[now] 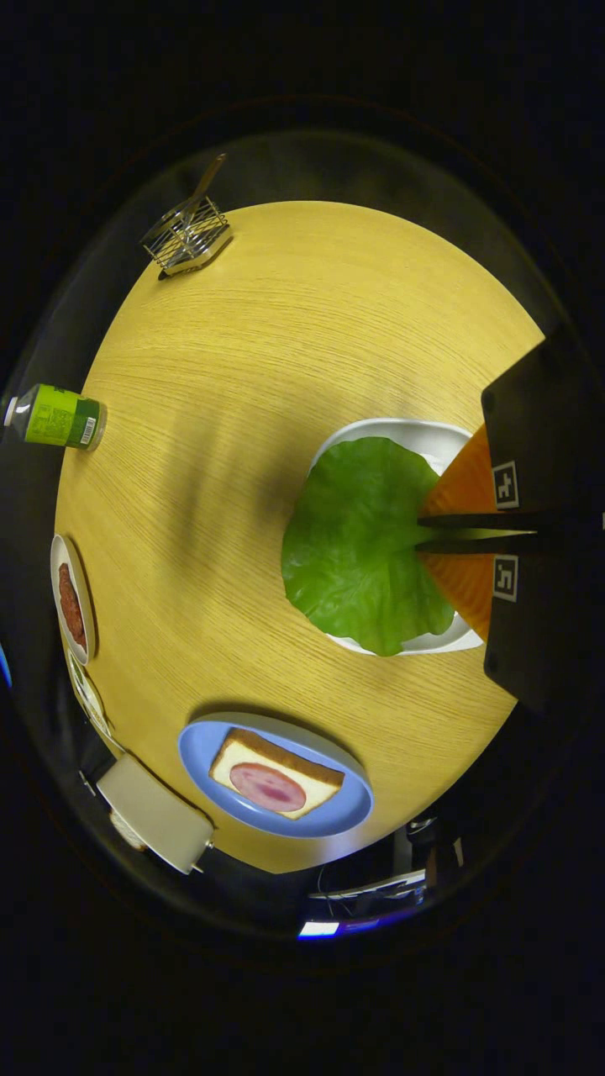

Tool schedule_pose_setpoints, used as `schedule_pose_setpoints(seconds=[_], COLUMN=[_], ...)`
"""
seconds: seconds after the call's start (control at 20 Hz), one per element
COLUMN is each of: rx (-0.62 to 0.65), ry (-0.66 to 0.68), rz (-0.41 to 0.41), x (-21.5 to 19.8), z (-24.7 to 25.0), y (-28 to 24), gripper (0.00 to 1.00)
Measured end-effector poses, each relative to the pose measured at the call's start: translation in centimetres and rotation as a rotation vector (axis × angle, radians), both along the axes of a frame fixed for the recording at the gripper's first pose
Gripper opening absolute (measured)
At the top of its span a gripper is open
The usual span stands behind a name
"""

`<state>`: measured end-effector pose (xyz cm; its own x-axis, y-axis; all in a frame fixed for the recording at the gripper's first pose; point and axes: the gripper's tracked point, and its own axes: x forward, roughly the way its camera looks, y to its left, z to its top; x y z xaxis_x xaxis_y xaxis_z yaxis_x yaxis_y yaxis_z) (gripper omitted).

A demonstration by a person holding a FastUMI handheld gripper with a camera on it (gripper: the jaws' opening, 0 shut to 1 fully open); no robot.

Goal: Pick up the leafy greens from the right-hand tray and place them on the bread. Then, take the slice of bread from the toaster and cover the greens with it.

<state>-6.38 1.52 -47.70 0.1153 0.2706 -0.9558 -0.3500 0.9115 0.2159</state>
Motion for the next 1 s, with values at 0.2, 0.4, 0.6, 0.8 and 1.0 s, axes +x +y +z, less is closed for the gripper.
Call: schedule_pose_setpoints(seconds=[0.2, 0.4, 0.6, 0.8, 1.0], rx=[0.026, 0.033, 0.05, 0.078, 0.115], ry=[-0.03, -0.067, -0.117, -0.176, -0.218], rz=[-0.016, 0.0, 0.026, 0.08, 0.156], x=[0.0, 0.1, 0.9, 2.1, 2.9], z=[2.5, 5.8, 10.3, 15.2, 19.1], y=[0.1, 0.1, 1.5, 4.8, 9.9], gripper=[0.05, 0.05, 0.05, 0.05, 0.05])
